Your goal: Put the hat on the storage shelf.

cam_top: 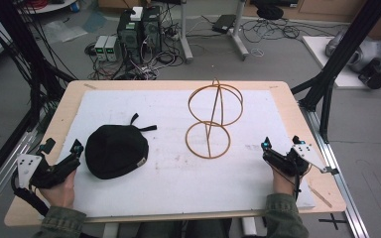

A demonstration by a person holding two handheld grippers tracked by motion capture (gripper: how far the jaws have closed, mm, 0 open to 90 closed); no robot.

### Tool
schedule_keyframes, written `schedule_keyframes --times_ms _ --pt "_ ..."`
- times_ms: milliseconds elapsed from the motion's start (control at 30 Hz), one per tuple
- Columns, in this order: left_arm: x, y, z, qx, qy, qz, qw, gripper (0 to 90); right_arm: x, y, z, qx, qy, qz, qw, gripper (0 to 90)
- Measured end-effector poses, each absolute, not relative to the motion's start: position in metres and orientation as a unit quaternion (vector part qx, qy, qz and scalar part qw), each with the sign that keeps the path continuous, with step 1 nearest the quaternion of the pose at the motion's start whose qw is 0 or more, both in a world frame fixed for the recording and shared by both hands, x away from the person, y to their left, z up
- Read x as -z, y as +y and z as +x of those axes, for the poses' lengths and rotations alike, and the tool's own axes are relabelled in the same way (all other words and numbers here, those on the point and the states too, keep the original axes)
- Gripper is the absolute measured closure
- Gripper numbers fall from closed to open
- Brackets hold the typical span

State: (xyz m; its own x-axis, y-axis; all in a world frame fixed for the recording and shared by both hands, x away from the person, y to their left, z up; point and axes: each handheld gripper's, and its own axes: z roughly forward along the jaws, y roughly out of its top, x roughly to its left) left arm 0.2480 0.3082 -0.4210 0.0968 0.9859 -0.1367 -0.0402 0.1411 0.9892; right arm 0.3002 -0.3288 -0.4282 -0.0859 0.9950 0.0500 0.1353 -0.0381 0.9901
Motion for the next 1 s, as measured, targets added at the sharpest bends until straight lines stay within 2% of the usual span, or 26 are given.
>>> schedule_keyframes --times_ms 567,1000 --pt "0.414 0.303 0.252 -0.439 0.488 0.494 0.570 15.5 0.428 -0.328 0.301 -0.500 0.546 0.518 0.428 0.9" --pt "0.411 0.288 0.258 -0.411 0.471 0.544 0.559 15.6 0.428 -0.329 0.301 -0.503 0.546 0.517 0.426 0.9"
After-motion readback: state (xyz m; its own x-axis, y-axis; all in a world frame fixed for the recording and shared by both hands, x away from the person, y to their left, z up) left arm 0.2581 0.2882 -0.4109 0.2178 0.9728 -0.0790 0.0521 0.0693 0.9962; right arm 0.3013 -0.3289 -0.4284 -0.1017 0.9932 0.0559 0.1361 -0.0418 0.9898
